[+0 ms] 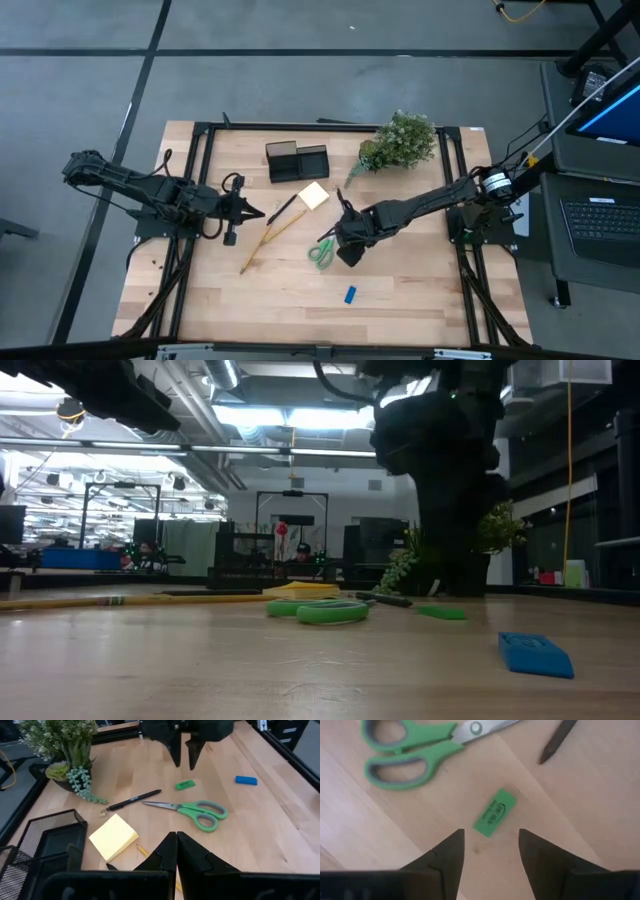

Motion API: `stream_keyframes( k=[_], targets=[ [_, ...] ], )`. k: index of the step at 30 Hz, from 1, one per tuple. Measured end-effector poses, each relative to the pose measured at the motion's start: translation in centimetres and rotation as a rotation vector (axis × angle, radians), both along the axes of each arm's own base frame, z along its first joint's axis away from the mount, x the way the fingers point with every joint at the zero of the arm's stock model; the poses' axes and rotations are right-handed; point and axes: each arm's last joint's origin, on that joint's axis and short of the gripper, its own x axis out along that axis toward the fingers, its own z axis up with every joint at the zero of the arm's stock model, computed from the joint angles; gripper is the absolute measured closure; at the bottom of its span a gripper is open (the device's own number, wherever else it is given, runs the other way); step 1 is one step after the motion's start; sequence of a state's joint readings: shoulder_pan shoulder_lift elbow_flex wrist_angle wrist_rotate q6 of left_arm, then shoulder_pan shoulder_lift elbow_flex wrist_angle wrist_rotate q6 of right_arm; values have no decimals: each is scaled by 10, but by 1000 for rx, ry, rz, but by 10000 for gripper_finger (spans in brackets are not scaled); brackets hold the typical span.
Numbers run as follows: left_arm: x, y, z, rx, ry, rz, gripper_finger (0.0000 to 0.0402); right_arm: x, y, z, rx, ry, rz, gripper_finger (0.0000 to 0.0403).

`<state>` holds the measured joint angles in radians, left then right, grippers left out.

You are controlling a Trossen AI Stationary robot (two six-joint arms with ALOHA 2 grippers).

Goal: Pick and place office supplies into organizer
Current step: Put the green eraser into the black desk organizer

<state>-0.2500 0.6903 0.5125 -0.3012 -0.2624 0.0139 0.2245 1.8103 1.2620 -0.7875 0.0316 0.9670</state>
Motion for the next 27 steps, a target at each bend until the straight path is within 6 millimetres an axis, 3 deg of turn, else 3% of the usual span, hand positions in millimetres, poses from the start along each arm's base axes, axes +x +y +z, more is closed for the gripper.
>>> stream_keyframes(
  k=[15, 27],
  targets=[
    [0, 0, 0, -11, 0, 3, 399, 0, 0, -20, 16, -47, -24, 216],
    [0, 0, 0, -9, 5, 2, 398, 7, -1, -55, 0, 52, -83, 216]
  ],
)
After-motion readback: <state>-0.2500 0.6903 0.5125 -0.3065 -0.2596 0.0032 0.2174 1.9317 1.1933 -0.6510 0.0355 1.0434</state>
